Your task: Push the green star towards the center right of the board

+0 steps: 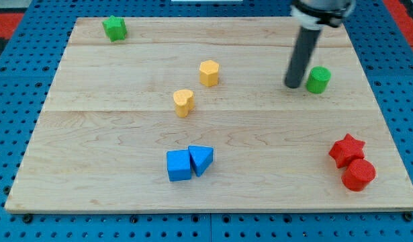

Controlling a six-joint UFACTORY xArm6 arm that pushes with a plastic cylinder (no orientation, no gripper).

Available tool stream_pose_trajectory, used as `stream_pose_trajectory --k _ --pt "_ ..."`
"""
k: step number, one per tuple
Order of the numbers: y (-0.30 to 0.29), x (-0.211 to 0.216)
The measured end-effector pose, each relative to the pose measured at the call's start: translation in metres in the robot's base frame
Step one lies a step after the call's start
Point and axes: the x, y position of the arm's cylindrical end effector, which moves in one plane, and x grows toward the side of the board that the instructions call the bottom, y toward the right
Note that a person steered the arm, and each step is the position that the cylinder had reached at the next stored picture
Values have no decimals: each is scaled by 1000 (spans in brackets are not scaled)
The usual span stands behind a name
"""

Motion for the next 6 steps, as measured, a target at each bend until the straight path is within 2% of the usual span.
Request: stream_pose_trajectory --k 1,2,3,5,6 --pt "-112 4" --pt "-194 22" --pt "-274 -1" --pt "-354 -122" --pt "-375 -158"
